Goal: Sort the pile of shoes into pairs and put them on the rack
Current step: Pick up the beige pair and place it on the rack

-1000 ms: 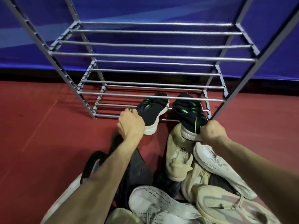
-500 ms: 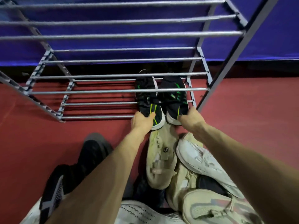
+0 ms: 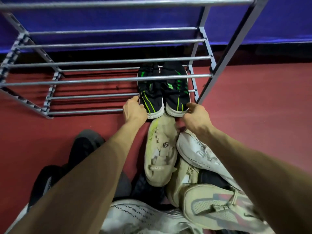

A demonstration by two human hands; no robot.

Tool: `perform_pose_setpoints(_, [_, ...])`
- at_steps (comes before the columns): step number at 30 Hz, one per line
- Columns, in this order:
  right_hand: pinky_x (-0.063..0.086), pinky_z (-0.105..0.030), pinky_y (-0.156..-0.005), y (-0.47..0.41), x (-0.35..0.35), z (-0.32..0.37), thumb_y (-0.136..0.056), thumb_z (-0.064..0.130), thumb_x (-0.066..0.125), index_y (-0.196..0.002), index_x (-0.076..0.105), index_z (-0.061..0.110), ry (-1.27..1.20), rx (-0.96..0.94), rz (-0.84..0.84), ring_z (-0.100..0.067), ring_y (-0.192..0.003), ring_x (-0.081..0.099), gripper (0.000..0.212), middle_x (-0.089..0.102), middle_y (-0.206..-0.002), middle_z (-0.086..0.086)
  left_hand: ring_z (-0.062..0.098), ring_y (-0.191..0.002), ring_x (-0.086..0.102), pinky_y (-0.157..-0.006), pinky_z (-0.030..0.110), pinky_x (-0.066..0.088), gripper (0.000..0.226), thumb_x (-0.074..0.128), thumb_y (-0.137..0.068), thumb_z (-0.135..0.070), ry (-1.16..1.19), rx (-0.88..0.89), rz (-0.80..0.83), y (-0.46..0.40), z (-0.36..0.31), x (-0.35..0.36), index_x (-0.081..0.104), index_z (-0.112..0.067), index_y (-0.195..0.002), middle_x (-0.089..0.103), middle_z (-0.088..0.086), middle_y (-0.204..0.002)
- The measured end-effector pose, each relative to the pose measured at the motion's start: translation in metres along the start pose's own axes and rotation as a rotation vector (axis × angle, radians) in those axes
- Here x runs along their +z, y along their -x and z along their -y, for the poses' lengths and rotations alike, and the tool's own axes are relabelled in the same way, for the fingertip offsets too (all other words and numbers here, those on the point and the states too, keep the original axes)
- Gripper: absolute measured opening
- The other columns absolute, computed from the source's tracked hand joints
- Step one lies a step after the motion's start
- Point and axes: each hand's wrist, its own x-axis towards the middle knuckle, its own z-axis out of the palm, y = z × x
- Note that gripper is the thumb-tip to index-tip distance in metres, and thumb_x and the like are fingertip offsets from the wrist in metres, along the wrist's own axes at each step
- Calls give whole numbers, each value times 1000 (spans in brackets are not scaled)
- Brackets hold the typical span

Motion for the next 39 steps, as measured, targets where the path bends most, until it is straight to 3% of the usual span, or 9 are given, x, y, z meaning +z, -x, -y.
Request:
perform_pose_setpoints(2, [46, -7, -44, 0, -8, -6, -81, -8, 51, -133, 51, 8, 0, -29, 2, -4, -65, 61, 55, 70, -99, -2, 35, -98, 66, -89, 40, 52, 32, 51, -87, -9, 60, -30, 21, 9, 6, -3, 62, -7, -117, 71, 18, -101])
perform_pose_setpoints(7, [54, -33, -94, 15, -30, -26, -85, -1, 50, -119, 63, 5, 231, -18, -49, -26, -100, 68, 36, 69, -116, -12, 39, -91, 66, -77, 40, 55, 29, 50, -86, -19, -161, -113, 213, 51, 12, -15, 64, 4, -96, 71, 24, -96])
perform_pose_setpoints(10, [52, -37, -95, 34, -38, -37, -88, 7, 46, -119, 63, 0, 539, 36, 3, -36, -107, 63, 36, 66, -119, -20, 28, -75, 63, -51, 30, 51, 32, 56, -90, -33, -237, -235, 592, 82, 22, -20, 63, -3, -97, 64, 13, -86])
perform_pose_setpoints(12, [52, -38, -92, 47, -40, -40, -85, 7, 44, -124, 58, 0, 648, 86, 54, -38, -109, 61, 42, 62, -123, -21, 22, -70, 60, -47, 27, 48, 25, 59, -90, -31, -280, -201, 686, 93, 31, -20, 61, -6, -93, 62, 10, -85])
perform_pose_setpoints(19, [45, -38, -93, 78, -30, -41, -95, 17, 43, -123, 60, 3, 693, -2, 114, -35, -116, 56, 35, 61, -124, -19, 24, -49, 60, -47, 27, 51, 18, 62, -81, -14, -381, -15, 637, 120, 27, -53, 60, -7, -65, 61, 4, -59])
perform_pose_setpoints(24, [49, -19, -71, 92, -25, -51, -94, 12, 47, -114, 60, -5, 671, 9, 173, -34, -109, 60, 30, 64, -109, -18, 29, -61, 72, -55, 25, 50, 17, 48, -83, -9, -531, 73, 645, 143, 33, -75, 63, -3, -76, 73, 15, -70])
perform_pose_setpoints(28, [45, -41, -93, 106, -11, -53, -97, 16, 36, -119, 56, -5, 816, -9, 148, -38, -115, 57, 36, 58, -125, -23, 25, -50, 65, -57, 27, 53, 19, 51, -83, -11, -456, 69, 583, 148, 35, -91, 65, 1, -82, 71, 16, -68])
perform_pose_setpoints(33, [40, -39, -79, 98, 4, -54, -92, 22, 36, -108, 63, 4, 911, -152, 29, -34, -102, 58, 36, 63, -111, -18, 34, -72, 72, -68, 37, 60, 19, 46, -85, -9, -472, 97, 517, 151, 52, -93, 64, -1, -83, 72, 20, -84])
perform_pose_setpoints(39, [34, -47, -99, 83, 20, -49, -88, 45, 38, -122, 57, 13, 1020, -20, 120, -29, -115, 52, 50, 58, -123, -9, 33, -80, 53, -67, 32, 42, 22, 47, -89, -20, -565, 149, 522, 152, 65, -90, 61, -3, -89, 67, 22, -106])
